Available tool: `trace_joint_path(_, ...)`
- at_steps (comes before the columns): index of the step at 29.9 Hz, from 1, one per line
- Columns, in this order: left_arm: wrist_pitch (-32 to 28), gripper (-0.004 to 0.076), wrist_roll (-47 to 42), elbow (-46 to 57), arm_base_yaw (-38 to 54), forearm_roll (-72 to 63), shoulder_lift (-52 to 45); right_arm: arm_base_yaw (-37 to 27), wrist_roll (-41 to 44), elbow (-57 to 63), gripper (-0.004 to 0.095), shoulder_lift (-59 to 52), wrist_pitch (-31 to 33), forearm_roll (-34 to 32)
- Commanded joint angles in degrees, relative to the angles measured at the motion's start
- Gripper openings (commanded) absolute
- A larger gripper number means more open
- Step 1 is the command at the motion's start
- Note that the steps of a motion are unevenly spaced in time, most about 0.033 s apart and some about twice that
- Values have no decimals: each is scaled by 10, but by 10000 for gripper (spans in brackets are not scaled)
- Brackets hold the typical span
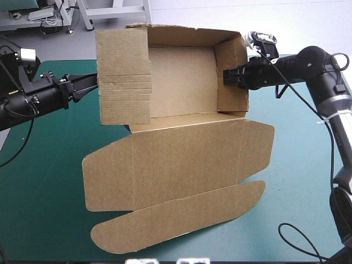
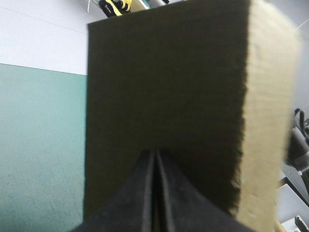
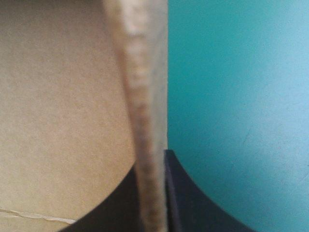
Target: Fold the box
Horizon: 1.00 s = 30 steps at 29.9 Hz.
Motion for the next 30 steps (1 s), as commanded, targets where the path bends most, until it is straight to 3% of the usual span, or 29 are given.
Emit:
trace_joint_path(1,40,-9,-2,-19,-3,-38,-15,12,10,-16,-14,-16,-36,37)
trace_joint_path(21,39,13,-4,-19,-3,-13,-15,40,11,-16,-14,4,-76,33)
trace_joint_path(24,39,102,-3,-19,-3,-9,-15,45,11,-16,-14,4,-77,31)
trace_joint_path(30,39,431,-3,-19,-3,6,-15,45,12,-16,-14,4,-78,30)
